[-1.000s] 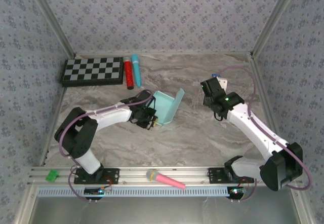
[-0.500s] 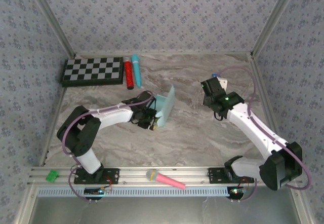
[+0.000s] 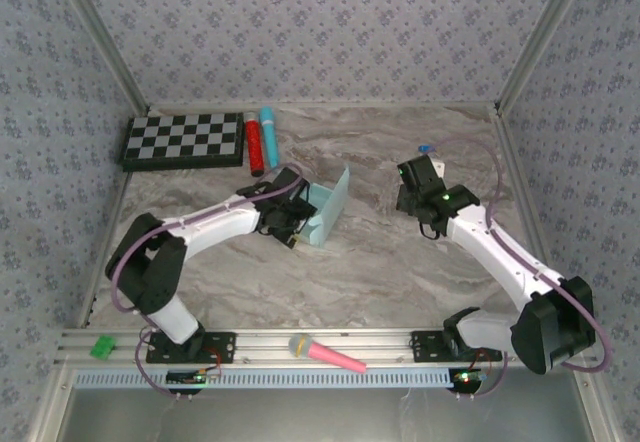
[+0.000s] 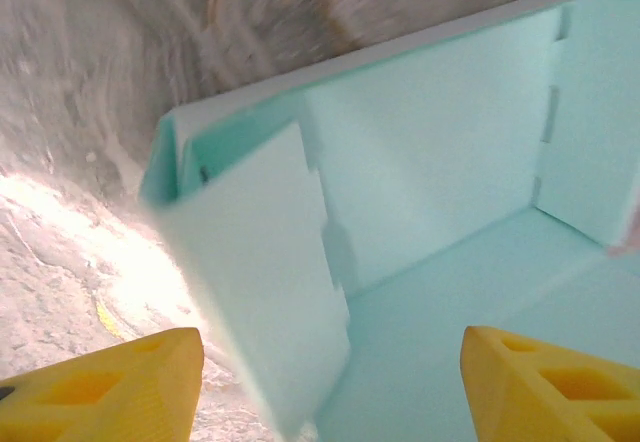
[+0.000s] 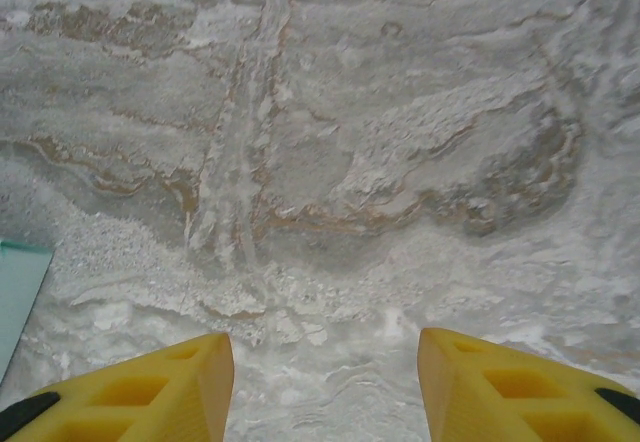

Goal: Fold the paper box

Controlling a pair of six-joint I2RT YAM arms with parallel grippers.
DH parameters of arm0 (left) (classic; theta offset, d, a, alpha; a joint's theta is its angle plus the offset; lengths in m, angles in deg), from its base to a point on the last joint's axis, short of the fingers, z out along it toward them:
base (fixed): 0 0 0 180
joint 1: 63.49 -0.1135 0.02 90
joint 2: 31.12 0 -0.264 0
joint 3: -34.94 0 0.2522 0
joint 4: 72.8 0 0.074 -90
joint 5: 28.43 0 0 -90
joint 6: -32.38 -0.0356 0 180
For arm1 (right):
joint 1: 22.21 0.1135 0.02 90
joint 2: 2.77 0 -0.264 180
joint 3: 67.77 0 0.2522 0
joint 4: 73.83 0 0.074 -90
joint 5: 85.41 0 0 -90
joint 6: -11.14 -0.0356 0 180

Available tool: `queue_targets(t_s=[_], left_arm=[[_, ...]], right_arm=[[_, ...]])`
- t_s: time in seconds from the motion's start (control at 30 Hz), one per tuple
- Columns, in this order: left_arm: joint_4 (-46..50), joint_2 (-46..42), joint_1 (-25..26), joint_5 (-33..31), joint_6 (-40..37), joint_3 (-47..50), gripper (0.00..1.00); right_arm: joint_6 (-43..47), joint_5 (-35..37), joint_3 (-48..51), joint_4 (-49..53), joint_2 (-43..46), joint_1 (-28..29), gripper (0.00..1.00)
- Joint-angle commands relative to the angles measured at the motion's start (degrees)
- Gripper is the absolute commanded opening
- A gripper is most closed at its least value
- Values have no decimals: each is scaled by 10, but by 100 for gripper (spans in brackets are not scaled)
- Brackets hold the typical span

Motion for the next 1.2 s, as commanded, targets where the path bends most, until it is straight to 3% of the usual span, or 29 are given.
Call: queue_targets(t_s=[0.0,0.17,0.3,0.5,0.6,0.67,0.83,0.93,1.17], left_arm=[[69,-58,-2,-93,-66,-14,70],[99,-103,-7,-171,-150,-17,70],[84,-108,-43,-173,-238,-4,69],[58,-38,-120,-95,-492,-38,54],[81,16,-127,-81,-569,-80,40],[91,46,-127,-86,-591,-102,25],[78,96,-133,-58,-629,-124,7],[68,122,-138,-33,-636,-132,0],[46,154,-139,11,-638,-127,0]], right_arm=[[-9,-52,23,-50,6,-5,53],[-21,-99,51,-95,-7,-5,52],[-33,-129,65,-123,-29,4,52],[-59,-152,76,-167,-69,33,51],[-72,-162,79,-190,-95,50,50],[-79,-173,83,-209,-113,61,46],[-97,-183,86,-248,-151,82,31],[-108,-203,86,-281,-180,85,20],[-128,-228,86,-356,-239,77,8]])
